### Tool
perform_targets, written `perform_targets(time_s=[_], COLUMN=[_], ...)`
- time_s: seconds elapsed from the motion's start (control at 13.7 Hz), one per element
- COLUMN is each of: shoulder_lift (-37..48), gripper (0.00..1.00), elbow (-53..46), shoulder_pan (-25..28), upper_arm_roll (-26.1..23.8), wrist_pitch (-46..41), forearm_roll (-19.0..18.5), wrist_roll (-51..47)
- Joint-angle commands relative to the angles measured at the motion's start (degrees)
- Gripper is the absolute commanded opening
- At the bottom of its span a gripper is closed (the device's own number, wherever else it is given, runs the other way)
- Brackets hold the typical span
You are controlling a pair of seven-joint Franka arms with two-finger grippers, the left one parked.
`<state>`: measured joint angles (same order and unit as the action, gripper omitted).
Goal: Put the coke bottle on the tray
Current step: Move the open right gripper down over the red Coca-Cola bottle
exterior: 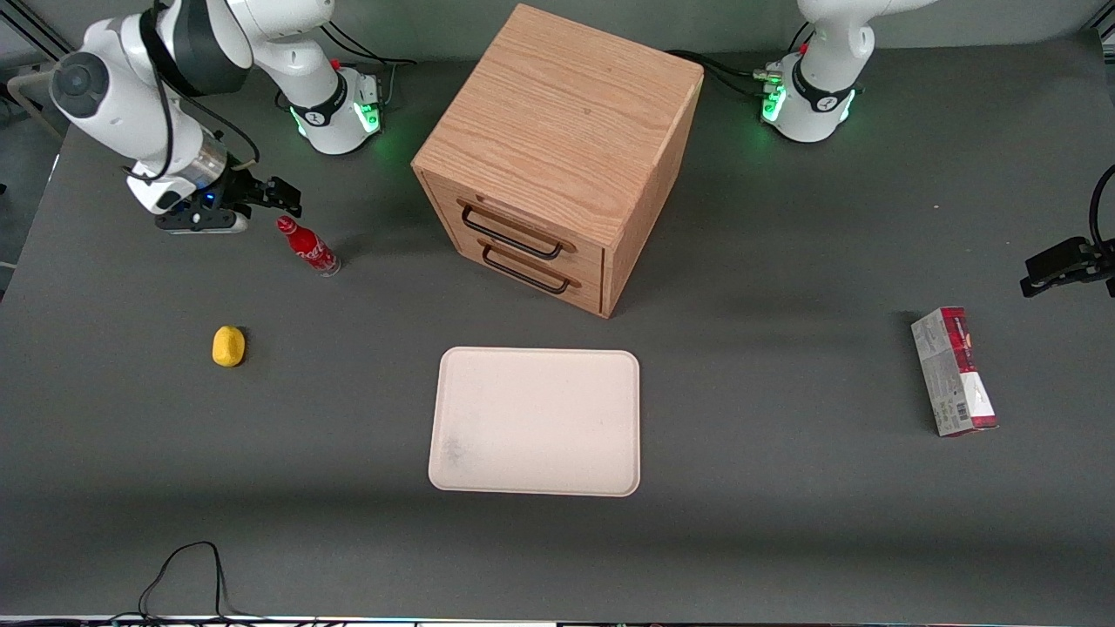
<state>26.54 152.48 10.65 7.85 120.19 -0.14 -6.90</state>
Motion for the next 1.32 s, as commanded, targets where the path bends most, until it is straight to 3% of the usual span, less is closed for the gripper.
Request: perform_targets(time_s=[0.0, 0.8, 1.24], shoulder_lift=[0.53, -4.22, -5.18], gripper=[1.0, 0.99, 0.34], elbow=[3.78, 6.25, 6.16], shoulder_pan=[-0.45, -0.71, -0.72], upper_arm_roll=[0.15, 0.24, 0.33], wrist_pitch=[5.29, 10.94, 11.03], forearm_roll=[-0.21, -0.3, -0.3], wrist_roll=[1.1, 1.28, 1.28])
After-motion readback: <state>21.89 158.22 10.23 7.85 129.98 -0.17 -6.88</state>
